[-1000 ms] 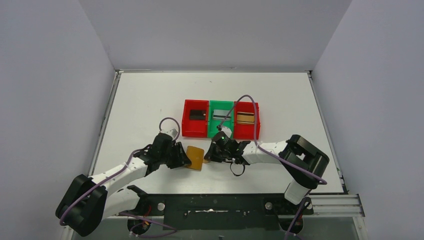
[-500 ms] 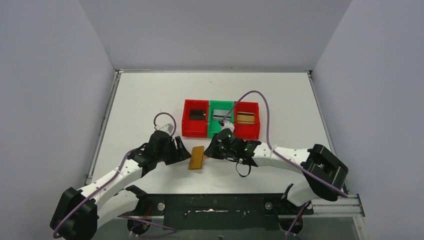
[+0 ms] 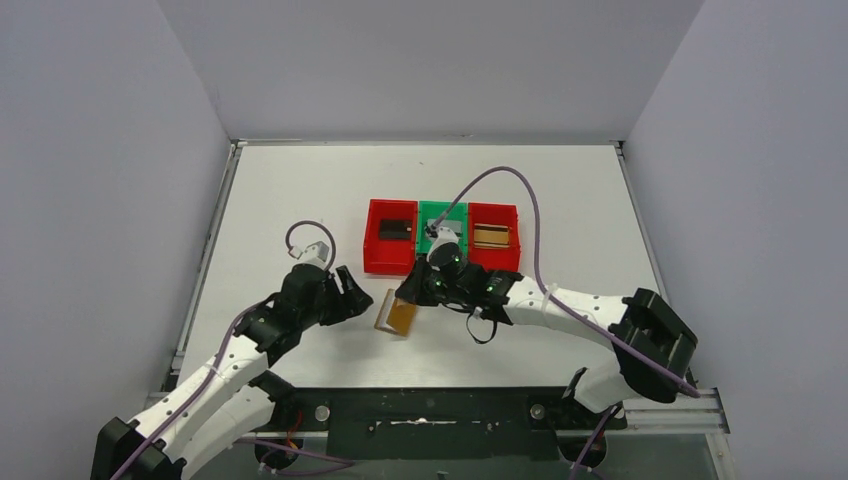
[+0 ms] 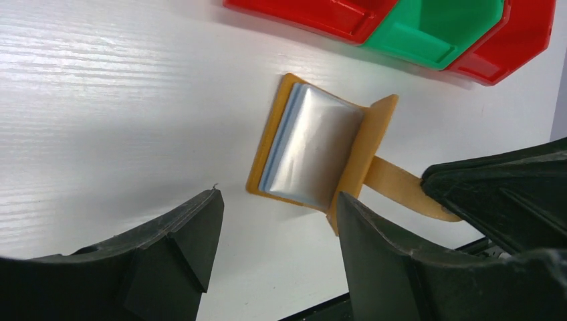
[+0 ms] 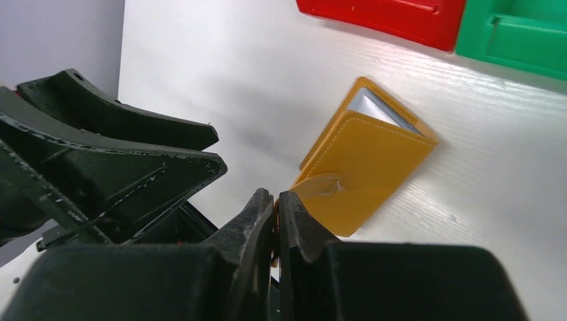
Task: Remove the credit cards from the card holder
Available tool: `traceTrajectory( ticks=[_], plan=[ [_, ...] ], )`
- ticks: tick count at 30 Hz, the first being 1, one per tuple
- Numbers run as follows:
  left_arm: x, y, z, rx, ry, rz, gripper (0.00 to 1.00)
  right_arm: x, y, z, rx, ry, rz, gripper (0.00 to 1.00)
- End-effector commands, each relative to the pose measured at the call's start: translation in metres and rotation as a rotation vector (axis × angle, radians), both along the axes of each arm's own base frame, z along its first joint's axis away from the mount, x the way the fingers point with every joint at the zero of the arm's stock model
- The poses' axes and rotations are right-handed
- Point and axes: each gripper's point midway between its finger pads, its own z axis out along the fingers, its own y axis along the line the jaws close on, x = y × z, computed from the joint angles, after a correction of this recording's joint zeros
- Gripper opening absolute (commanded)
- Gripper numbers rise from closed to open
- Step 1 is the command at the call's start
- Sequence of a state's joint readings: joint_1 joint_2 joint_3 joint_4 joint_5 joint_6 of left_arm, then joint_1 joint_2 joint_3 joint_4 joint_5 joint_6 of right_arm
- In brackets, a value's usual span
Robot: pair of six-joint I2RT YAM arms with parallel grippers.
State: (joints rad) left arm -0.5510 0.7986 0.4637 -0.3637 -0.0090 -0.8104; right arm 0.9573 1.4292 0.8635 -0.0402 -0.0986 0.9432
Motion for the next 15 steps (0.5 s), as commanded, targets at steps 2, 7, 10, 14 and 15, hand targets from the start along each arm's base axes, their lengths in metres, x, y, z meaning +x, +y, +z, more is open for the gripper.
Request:
traceTrajectory(
  ticks=[2,7,10,14,15],
  plan=[
    [0.008,0.001,0.018,-0.014,-0.045,0.035,0.62,-0.011,0.033,0.011,0.049,-0.031,0.11,0.0],
    [0.008,-0.003,0.014,-0.023,-0.034,0.019,0.62,-0.008,0.028,0.021,0.054,-0.074,0.089,0.0],
    [0.007,-0.007,0.013,-0.034,-0.034,0.001,0.63,-0.001,0.001,0.009,0.0,-0.067,-0.01,0.0],
    [0.006,-0.011,0.012,-0.039,-0.032,-0.028,0.62,-0.004,-0.047,-0.035,-0.077,0.033,-0.161,0.0],
    [0.006,-0.013,0.012,-0.044,-0.032,-0.037,0.63,-0.008,-0.058,-0.049,-0.092,0.061,-0.183,0.0]
  ],
)
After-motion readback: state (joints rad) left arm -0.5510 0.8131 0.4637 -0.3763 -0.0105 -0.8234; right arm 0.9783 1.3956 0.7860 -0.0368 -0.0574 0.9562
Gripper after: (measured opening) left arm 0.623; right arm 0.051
